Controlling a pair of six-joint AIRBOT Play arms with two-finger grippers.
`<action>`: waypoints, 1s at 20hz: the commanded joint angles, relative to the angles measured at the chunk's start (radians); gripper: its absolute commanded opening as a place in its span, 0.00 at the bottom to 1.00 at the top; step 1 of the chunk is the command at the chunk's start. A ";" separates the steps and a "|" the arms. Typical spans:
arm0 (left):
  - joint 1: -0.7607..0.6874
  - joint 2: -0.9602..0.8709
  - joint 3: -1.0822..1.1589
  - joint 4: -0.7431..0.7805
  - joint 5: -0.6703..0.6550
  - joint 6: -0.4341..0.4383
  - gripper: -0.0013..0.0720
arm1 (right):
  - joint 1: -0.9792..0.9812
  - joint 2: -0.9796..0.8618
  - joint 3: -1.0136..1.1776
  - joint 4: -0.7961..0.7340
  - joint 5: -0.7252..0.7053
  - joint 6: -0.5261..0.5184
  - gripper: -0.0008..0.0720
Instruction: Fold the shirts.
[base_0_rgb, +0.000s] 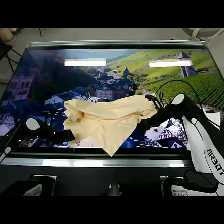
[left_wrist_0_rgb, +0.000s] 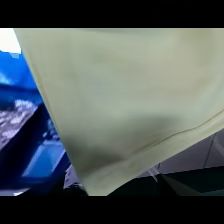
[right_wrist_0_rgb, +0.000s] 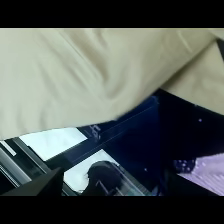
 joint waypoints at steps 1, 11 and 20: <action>-0.010 -0.023 -0.023 -0.012 0.063 0.006 0.95 | 0.055 -0.009 -0.021 0.018 -0.068 0.026 0.96; -0.016 -0.062 -0.021 -0.013 0.109 -0.004 0.05 | 0.102 -0.103 -0.021 0.127 -0.178 0.056 0.71; -0.016 -0.007 -0.021 -0.005 0.111 0.066 0.05 | 0.120 0.056 0.232 0.137 -0.187 0.023 0.03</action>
